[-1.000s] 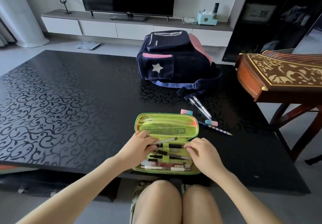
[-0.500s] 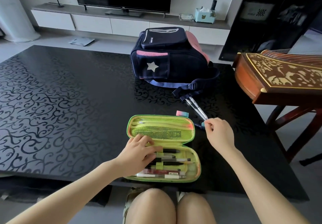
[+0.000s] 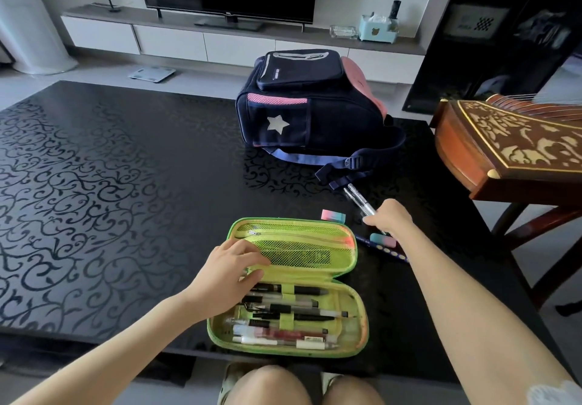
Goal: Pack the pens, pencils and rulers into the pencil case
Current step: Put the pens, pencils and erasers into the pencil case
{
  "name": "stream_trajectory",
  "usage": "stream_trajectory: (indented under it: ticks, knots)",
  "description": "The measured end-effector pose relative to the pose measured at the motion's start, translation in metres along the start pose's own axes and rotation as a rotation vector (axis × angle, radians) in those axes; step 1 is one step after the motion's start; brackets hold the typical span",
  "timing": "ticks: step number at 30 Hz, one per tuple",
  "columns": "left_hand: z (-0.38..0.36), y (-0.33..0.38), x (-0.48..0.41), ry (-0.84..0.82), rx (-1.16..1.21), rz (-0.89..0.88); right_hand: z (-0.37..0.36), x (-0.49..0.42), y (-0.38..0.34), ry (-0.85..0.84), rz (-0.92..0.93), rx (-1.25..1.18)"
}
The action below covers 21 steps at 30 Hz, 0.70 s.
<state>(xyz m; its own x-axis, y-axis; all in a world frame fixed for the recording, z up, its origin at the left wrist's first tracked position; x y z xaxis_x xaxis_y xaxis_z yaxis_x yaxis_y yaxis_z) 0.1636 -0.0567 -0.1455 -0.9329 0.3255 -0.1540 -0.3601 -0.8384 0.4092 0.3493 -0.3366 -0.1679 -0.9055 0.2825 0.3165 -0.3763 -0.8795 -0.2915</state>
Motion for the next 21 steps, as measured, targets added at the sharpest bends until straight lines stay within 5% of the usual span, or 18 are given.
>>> stream_trajectory:
  ticks: [7, 14, 21]
  knots:
    - [0.005, 0.005, 0.005, 0.030, -0.082, -0.013, 0.040, 0.050, 0.005, 0.192, 0.109, -0.160]
    - [0.018, -0.002, 0.017, 0.171, 0.133, 0.131, -0.008, 0.194, -0.031, -0.153, 0.615, 0.004]
    - [0.024, 0.019, 0.036, 0.203, 0.141, 0.047, -0.042, 0.227, -0.052, -0.071, 0.750, 0.110]
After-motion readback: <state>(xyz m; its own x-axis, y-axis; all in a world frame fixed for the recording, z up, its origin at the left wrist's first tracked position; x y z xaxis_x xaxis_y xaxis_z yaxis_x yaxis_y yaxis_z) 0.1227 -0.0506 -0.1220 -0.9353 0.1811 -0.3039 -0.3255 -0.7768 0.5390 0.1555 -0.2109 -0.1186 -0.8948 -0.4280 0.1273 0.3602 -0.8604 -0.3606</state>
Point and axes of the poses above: each hand's wrist, its own x-axis away from the middle knuckle, its own z-axis out of the back of the hand, y = z × x, the point moved 9 cm from there along -x, towards the middle knuckle, and after that the axes turned 9 degrees about -z, right-handed, at the moved point
